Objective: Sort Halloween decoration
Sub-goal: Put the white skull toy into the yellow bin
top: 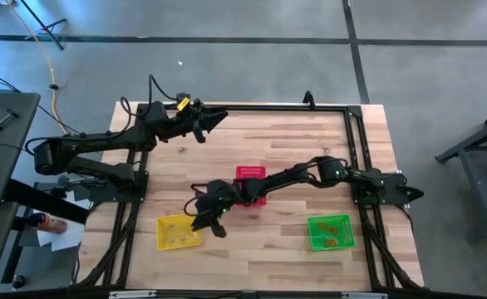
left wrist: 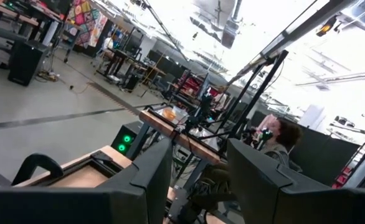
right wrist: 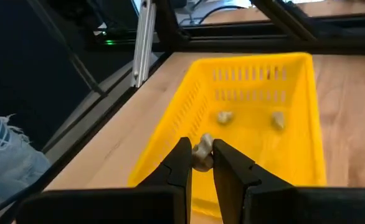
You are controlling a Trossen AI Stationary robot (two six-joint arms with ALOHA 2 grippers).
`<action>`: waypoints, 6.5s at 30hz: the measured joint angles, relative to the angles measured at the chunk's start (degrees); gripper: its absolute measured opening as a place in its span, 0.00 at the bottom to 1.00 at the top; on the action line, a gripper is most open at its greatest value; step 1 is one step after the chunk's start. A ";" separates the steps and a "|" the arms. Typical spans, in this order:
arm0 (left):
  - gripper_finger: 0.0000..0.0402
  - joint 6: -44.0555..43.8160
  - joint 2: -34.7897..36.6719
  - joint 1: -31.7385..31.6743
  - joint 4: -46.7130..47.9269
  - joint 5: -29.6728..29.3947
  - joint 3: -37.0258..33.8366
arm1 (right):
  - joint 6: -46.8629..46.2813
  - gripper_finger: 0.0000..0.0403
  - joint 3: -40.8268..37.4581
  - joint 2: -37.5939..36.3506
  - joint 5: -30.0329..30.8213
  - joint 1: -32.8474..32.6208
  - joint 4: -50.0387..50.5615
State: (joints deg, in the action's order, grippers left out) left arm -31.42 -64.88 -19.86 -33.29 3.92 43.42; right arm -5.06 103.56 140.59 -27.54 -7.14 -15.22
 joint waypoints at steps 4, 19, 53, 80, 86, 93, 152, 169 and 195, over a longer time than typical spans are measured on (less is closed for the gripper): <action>0.36 -0.07 0.00 0.00 -0.01 0.00 0.00 | 0.51 0.09 0.32 0.01 1.11 0.24 -0.04; 0.36 -1.44 0.00 0.02 -0.01 -0.02 0.00 | 1.17 0.52 0.32 -0.46 1.93 0.36 0.06; 0.36 2.08 0.17 -3.50 -8.14 -0.04 0.00 | 27.18 0.54 -18.74 -35.97 -4.48 25.46 75.18; 0.36 22.35 -6.22 5.47 -1.88 12.35 0.02 | -8.38 0.54 -60.05 -78.37 10.94 25.43 -9.37; 0.36 23.59 -6.62 6.29 -0.50 12.11 0.02 | -2.85 0.54 -59.83 -78.37 10.87 23.84 -9.44; 0.36 23.57 -6.43 6.27 -0.33 12.00 0.02 | -2.85 0.54 -59.82 -78.37 10.87 23.54 -9.36; 0.31 43.08 -41.51 -22.93 89.29 -5.67 17.94 | -21.07 0.54 -59.72 -73.81 25.58 23.58 -2.25; 0.02 40.90 -41.16 -22.99 93.35 -5.22 22.29 | -20.46 0.54 -59.72 -73.82 25.56 23.58 -2.19; 0.02 25.51 -9.89 -7.37 50.43 25.20 30.44 | -14.37 0.54 -59.76 -73.82 16.84 23.56 -16.57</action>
State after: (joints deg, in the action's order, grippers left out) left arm -5.91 -74.77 -27.22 17.14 29.12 73.86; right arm -19.42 43.79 66.76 -10.70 16.42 -31.79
